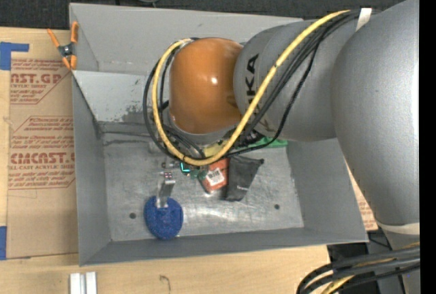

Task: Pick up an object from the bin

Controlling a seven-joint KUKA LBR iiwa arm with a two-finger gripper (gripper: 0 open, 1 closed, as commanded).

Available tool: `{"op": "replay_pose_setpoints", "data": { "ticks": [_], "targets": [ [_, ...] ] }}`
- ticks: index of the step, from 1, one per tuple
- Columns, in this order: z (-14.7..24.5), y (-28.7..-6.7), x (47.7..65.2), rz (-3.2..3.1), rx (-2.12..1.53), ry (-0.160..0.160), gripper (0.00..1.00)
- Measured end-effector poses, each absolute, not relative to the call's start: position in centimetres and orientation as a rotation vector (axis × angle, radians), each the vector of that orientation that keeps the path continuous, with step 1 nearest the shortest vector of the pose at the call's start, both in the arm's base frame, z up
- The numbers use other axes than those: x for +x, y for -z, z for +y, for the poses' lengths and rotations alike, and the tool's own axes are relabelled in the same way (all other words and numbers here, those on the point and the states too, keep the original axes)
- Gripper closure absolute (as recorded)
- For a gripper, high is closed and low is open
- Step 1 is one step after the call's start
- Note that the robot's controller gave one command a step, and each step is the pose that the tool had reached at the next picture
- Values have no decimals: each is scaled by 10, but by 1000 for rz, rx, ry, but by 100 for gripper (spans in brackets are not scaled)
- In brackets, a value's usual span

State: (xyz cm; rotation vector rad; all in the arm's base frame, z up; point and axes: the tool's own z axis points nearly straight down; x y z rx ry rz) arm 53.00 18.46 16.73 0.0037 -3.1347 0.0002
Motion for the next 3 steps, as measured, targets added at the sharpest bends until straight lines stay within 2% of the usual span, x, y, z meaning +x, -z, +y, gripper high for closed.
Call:
{"op": "replay_pose_setpoints", "data": {
  "ticks": [1, 2, 3],
  "targets": [
    [184, -172, 532, -3142, 1, 2, 0],
    [182, -130, 513, -3138, 213, 2, 0],
    [178, -125, 478, -3115, 372, -1, 0]
  ]
}}
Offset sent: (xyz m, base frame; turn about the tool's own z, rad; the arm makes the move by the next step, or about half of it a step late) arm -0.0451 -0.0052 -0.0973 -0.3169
